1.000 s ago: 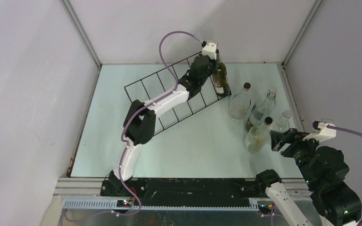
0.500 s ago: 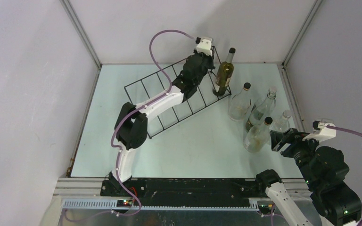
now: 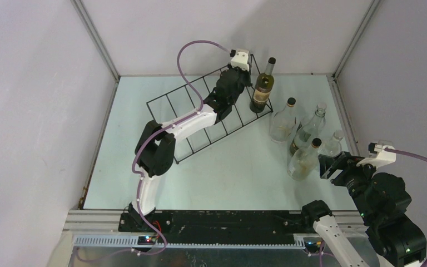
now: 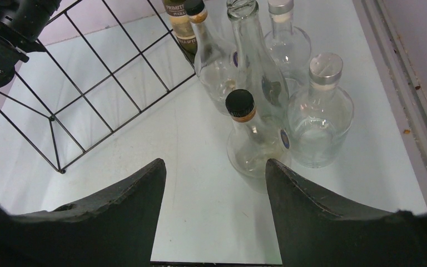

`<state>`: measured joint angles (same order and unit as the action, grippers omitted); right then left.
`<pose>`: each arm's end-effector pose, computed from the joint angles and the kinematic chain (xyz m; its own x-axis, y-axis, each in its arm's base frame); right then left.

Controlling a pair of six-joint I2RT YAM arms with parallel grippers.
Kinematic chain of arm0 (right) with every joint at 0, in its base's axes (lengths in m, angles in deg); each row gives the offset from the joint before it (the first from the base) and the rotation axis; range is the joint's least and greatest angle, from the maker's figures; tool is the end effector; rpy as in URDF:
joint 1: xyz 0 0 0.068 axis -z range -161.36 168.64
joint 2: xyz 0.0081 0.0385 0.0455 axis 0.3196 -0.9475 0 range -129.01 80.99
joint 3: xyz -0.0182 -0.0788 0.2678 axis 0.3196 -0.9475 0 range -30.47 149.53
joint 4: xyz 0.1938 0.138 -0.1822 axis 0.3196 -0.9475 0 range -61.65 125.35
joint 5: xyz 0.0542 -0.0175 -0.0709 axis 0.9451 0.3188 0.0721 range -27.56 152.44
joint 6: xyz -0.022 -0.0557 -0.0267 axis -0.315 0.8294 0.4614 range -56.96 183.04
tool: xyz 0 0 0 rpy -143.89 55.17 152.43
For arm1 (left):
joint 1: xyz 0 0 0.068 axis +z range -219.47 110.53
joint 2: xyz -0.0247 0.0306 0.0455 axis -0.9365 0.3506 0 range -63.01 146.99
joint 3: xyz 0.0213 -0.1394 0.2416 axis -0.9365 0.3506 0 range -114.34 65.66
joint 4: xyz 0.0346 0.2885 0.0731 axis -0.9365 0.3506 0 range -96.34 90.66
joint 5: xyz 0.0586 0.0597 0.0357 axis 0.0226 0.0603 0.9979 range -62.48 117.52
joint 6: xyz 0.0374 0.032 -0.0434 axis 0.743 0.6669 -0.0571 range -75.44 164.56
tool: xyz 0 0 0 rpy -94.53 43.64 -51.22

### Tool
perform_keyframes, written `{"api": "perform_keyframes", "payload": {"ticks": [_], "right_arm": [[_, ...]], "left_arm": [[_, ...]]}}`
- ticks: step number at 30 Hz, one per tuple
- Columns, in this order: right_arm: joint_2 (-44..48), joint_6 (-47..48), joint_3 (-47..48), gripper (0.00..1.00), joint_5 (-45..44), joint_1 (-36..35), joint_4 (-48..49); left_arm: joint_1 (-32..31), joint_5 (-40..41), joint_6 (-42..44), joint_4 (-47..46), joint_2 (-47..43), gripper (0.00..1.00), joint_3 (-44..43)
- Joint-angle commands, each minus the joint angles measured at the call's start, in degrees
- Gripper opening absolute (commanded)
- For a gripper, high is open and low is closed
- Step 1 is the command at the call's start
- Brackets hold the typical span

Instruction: Take the wine bottle off the wine rack

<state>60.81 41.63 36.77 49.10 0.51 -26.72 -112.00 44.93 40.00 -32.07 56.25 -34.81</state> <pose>0.0380 -0.0002 0.4248 -0.2622 0.2878 -0.9211 0.0051 0.9549 0.2970 0.4263 -0.3701 0.3298 0.0548 -0.1533 -0.9867 0.4317 0.8947 -0.1150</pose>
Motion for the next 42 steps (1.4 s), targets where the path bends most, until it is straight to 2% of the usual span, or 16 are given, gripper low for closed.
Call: {"api": "perform_keyframes", "payload": {"ticks": [1,23,25,27,29,33,37,42], "right_arm": [[0.3,0.6,0.0,0.69,-0.6,0.2,0.5],[0.1,0.4,-0.1,0.69,-0.7,0.1,0.3],[0.1,0.3,-0.1,0.70,-0.7,0.1,0.2],[0.1,0.4,-0.5,0.70,-0.7,0.1,0.5],[0.2,0.3,-0.9,0.70,-0.4,0.2,0.8],[0.1,-0.1,-1.0,0.70,0.1,0.2,0.9],[0.0,-0.1,-1.1,0.70,0.3,0.1,1.1],[0.0,-0.1,-1.1,0.70,0.5,0.2,1.2]], "left_arm": [[-0.1,1.4,-1.0,-2.7,-1.7,0.07,0.1],[-0.1,1.8,-1.5,-2.5,-0.9,0.10,0.1],[-0.1,2.3,-1.9,-3.1,-1.2,0.26,1.2],[-0.1,2.9,-2.3,-4.3,-1.7,0.66,2.6],[-0.1,2.5,-2.5,-4.4,-2.0,0.80,3.5],[-0.2,1.4,-2.5,-4.9,-2.8,0.88,5.7],[-0.5,0.4,-1.8,-6.8,-2.8,0.90,7.1],[-0.7,-2.0,0.5,-2.5,0.0,0.91,0.9]]}}
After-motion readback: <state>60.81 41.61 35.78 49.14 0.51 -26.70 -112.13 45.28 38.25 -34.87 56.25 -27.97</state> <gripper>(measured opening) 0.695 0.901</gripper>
